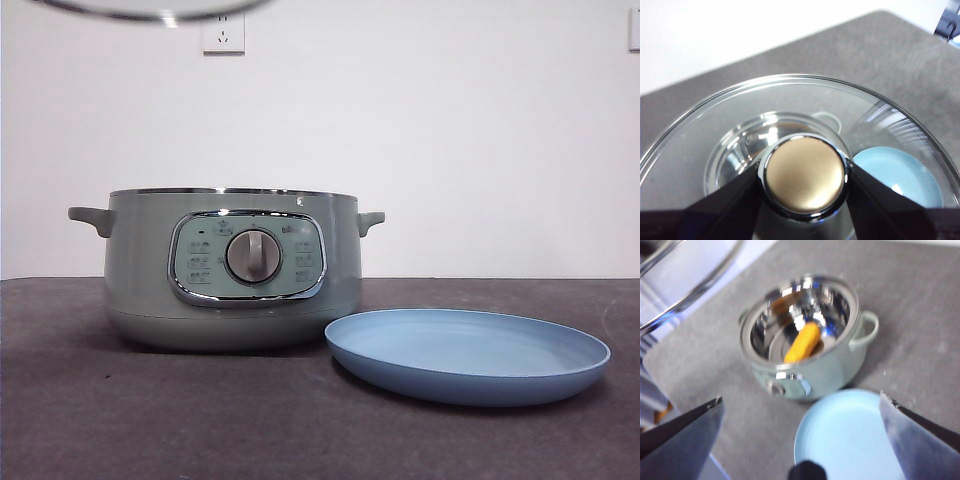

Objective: Take the corn out from the steamer,put the corn on the plate,close the lid

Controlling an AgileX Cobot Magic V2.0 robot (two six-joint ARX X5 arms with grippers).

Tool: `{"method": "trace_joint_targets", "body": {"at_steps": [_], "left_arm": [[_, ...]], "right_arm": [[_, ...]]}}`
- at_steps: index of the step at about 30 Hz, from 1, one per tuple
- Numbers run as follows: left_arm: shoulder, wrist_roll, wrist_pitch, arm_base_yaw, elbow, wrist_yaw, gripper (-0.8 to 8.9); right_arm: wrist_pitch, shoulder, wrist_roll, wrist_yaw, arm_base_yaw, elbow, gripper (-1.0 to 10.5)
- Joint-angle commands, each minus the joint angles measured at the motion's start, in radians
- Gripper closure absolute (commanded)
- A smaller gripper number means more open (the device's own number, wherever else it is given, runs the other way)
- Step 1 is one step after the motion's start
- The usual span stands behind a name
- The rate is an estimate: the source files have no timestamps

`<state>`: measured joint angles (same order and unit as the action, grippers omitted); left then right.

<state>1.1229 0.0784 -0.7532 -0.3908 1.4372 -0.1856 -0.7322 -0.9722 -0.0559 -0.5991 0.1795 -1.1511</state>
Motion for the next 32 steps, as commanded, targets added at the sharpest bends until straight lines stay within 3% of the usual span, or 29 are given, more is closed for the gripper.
{"method": "trace_joint_targets", "body": {"at_steps": [1,8,14,21,32], "left_arm": [[-0.060,0.004,-0.010,0.000,0.009,-0.004,8.22],[-0.183,0.019,-0.110,0.000,0.009,-0.005,8.22],[-0.289,0.019,-0.210,0.000,0.009,0.003,8.22],[-0.391,0.019,-0.305,0.000,0.009,0.051,8.22],[-0.510,-0.008,-0.390,0.000,0.009,0.053,8.22]], "right_arm": [[0.059,-0.032,0.089,0.003,0.013,-0.003,3.5],[0.212,-0.161,0.167,0.019,0.097,-0.004,3.5],[0.289,-0.322,0.180,0.146,0.225,-0.062,3.5],[0.287,-0.576,0.180,0.270,0.358,-0.276,3.5],[0.232,-0.969,0.170,0.389,0.481,-0.656,3.5]]}}
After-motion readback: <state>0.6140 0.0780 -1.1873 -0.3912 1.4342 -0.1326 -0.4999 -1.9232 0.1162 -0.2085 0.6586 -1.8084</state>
